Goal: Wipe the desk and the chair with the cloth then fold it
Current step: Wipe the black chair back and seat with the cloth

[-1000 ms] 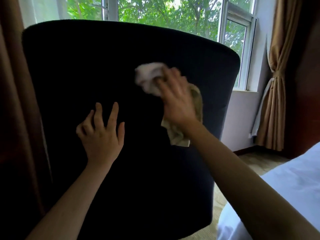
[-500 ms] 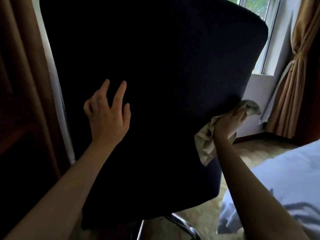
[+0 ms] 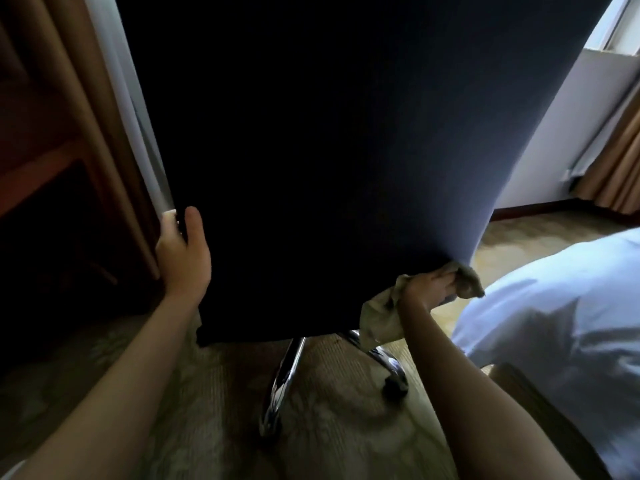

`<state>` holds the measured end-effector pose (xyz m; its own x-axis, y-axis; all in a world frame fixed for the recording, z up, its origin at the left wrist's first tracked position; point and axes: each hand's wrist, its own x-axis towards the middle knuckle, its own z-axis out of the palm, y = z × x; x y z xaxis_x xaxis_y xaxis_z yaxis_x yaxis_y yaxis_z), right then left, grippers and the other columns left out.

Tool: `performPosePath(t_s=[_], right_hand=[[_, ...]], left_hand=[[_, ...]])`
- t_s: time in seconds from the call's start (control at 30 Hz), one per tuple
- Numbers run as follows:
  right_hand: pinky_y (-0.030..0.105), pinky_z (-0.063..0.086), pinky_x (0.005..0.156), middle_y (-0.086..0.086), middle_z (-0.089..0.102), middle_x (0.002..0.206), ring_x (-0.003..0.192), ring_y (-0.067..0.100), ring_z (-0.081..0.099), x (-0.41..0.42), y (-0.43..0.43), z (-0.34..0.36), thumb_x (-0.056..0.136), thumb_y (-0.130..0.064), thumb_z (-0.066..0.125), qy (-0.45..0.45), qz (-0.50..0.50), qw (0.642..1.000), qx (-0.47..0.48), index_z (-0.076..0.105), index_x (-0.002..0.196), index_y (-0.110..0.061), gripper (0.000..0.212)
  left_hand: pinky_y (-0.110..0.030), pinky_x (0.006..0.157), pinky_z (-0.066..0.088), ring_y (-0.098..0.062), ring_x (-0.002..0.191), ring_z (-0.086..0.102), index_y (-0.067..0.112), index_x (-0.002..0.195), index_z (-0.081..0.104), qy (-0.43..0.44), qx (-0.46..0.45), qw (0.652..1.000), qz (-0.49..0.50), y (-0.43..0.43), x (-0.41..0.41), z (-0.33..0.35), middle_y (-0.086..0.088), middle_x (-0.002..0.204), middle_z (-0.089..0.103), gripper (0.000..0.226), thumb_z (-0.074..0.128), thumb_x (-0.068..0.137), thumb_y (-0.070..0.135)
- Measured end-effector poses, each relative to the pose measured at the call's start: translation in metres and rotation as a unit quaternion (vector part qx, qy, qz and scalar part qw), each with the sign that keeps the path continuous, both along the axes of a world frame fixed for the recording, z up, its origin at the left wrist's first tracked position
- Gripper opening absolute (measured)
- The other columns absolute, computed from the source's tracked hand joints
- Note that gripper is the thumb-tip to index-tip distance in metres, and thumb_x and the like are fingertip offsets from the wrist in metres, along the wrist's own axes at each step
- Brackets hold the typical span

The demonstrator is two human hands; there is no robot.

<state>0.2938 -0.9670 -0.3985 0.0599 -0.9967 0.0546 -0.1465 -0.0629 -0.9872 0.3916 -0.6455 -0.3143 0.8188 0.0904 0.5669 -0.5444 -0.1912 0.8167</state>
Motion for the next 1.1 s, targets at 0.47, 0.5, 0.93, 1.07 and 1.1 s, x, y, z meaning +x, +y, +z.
performPosePath(t_s=[0.47,0.5,0.93,1.07,1.1], right_hand=[[0.044,0.025,0.113,0.006,0.028,0.153,0.138,0.028,0.030,0.007,-0.030,-0.017,0.093,-0.050,0.021,-0.091,0.064,0.994,0.004,0.029,0.147,-0.021,0.061],[0.044,0.025,0.113,0.006,0.027,0.153,0.138,0.028,0.030,0.009,-0.031,-0.014,0.095,-0.049,0.022,-0.096,0.062,0.993,0.004,0.029,0.147,-0.021,0.059],[0.035,0.018,0.114,0.005,0.040,0.142,0.130,0.027,0.035,0.017,0.122,0.040,0.097,-0.022,0.035,0.003,0.299,0.572,-0.763,0.041,0.131,-0.018,0.035],[0.035,0.024,0.109,0.009,0.047,0.137,0.121,0.030,0.041,0.019,0.088,0.052,0.100,-0.026,0.026,-0.021,0.162,0.632,-0.758,0.047,0.120,-0.014,0.031],[0.037,0.024,0.108,0.016,0.048,0.134,0.119,0.033,0.039,0.020,0.077,0.052,0.101,-0.027,0.025,-0.029,0.129,0.676,-0.725,0.046,0.118,-0.010,0.032]], left_hand=[[-0.007,0.055,0.034,0.002,0.061,0.045,0.001,0.092,0.047,-0.113,-0.015,0.992,0.060,-0.038,-0.024,-0.012,0.008,0.072,0.039,0.063,0.026,0.092,0.061],[-0.006,0.054,0.033,0.000,0.060,0.045,-0.001,0.092,0.047,-0.114,-0.019,0.991,0.061,-0.041,-0.024,-0.012,0.006,0.072,0.041,0.066,0.026,0.092,0.061],[-0.043,0.072,0.046,-0.039,0.083,0.056,-0.009,0.101,0.047,-0.095,0.007,0.995,0.024,-0.051,-0.032,-0.021,-0.026,0.091,0.054,0.061,0.046,0.080,0.049],[-0.015,0.048,0.028,-0.003,0.057,0.044,0.002,0.090,0.042,-0.134,0.016,0.991,0.017,-0.051,-0.039,-0.014,0.002,0.071,0.042,0.055,0.036,0.093,0.057],[-0.012,0.048,0.030,0.001,0.055,0.044,0.006,0.090,0.040,-0.136,0.009,0.991,0.006,-0.053,-0.041,-0.013,0.007,0.069,0.039,0.056,0.031,0.092,0.061]])
